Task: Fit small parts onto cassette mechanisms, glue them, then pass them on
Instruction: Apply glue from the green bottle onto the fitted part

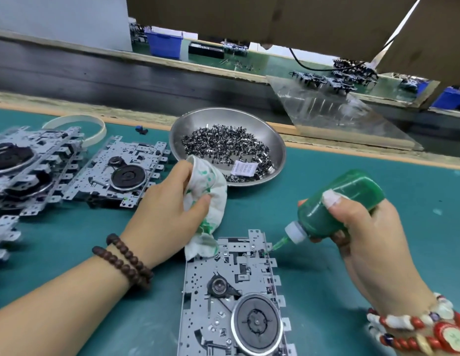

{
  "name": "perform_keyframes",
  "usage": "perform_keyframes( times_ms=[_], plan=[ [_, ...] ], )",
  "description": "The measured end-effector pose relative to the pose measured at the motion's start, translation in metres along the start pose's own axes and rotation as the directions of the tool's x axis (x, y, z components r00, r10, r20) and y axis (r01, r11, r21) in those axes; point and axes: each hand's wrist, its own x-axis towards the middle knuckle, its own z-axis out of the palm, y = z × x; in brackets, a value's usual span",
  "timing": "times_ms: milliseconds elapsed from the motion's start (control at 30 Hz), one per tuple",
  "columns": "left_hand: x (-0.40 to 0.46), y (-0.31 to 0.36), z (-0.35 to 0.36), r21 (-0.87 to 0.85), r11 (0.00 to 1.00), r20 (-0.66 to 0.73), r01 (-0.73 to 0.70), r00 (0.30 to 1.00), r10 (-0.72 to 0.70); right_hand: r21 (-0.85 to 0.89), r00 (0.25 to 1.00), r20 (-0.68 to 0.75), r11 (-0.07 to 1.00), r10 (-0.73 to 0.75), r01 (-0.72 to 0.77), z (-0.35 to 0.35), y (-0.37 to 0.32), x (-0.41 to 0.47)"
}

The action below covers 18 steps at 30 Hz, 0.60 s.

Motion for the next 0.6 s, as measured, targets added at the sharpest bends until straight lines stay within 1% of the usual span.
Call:
perform_keyframes(
  times_ms=[133,167,233,300,367,400,433,467,500,533,567,600],
  plan=[
    [0.0,0.001,-0.001,-0.03,0.999,0.017,-0.018,1.0,0.019,0.015,1.0,0.009,1.0,0.002,-0.002,0.001,-0.004,0.0],
    [-0.001,0.0,-0.001,-0.031,0.999,0.02,-0.031,0.999,0.032,0.041,1.0,0.012,0.999,0.012,-0.013,0.001,-0.005,0.0],
    [-0.001,0.002,-0.001,-0.04,0.999,0.01,-0.036,0.999,0.036,0.15,0.998,0.005,0.987,0.062,-0.062,0.002,-0.005,0.0],
    [0.0,0.003,-0.002,-0.087,0.996,-0.038,-0.026,0.999,0.022,0.272,0.989,0.009,0.951,0.149,-0.145,0.002,-0.004,0.0],
    [0.001,0.003,-0.006,-0.108,0.994,-0.141,-0.022,0.99,0.006,0.321,0.973,0.014,0.921,0.23,-0.222,0.004,-0.004,0.001],
    [0.002,0.003,-0.008,-0.048,0.997,-0.236,-0.056,0.971,0.043,0.338,0.966,0.011,0.908,0.258,-0.246,0.005,-0.004,0.002],
    [0.002,0.005,-0.011,0.064,0.991,-0.315,-0.116,0.94,0.13,0.355,0.962,0.002,0.899,0.274,-0.257,0.005,-0.005,0.002],
    [0.002,0.01,-0.014,0.17,0.97,-0.357,-0.175,0.907,0.226,0.373,0.959,-0.005,0.89,0.283,-0.261,0.006,-0.006,0.003],
    [0.0,0.014,-0.015,0.237,0.943,-0.359,-0.232,0.881,0.307,0.387,0.958,-0.008,0.884,0.288,-0.263,0.006,-0.006,0.003],
    [-0.003,0.016,-0.013,0.27,0.918,-0.315,-0.292,0.874,0.371,0.395,0.956,-0.009,0.88,0.292,-0.265,0.006,-0.006,0.004],
    [-0.006,0.017,-0.01,0.261,0.903,-0.244,-0.34,0.882,0.402,0.4,0.956,-0.006,0.877,0.293,-0.266,0.006,-0.006,0.004],
    [-0.008,0.017,-0.007,0.229,0.912,-0.187,-0.34,0.904,0.384,0.406,0.956,-0.002,0.874,0.294,-0.268,0.007,-0.006,0.004]
  ],
)
